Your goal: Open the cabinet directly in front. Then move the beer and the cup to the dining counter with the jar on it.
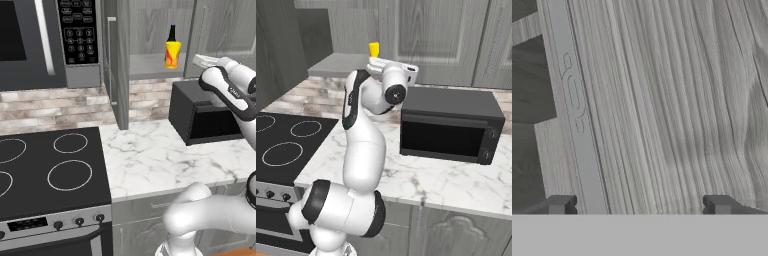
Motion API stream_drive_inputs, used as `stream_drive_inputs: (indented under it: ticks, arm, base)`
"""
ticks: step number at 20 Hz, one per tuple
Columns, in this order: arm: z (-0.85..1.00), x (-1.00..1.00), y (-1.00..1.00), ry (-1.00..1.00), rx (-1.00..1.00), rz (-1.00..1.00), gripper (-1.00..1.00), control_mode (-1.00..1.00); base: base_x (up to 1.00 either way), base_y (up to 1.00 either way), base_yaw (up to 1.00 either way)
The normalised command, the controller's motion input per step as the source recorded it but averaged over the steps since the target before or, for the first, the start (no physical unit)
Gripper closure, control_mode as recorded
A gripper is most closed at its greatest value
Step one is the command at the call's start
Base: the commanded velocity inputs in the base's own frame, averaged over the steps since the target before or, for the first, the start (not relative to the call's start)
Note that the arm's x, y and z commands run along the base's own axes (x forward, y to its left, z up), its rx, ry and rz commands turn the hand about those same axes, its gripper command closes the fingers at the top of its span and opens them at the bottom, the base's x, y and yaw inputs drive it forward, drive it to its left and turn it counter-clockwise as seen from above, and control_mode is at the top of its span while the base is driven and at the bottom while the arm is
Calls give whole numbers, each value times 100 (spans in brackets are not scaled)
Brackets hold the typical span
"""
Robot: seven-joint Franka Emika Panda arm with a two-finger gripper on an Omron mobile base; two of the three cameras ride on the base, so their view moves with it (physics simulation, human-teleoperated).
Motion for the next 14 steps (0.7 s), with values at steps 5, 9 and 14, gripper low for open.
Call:
stream_drive_inputs:
  ticks: [5,9,14]
  arm:
    - [0,2,13,-9,0,0,-100,-100]
    - [0,61,5,7,0,0,-100,-100]
    - [-5,100,39,19,0,0,-100,-100]
  base:
    - [0,0,0]
    - [0,0,0]
    - [0,0,0]
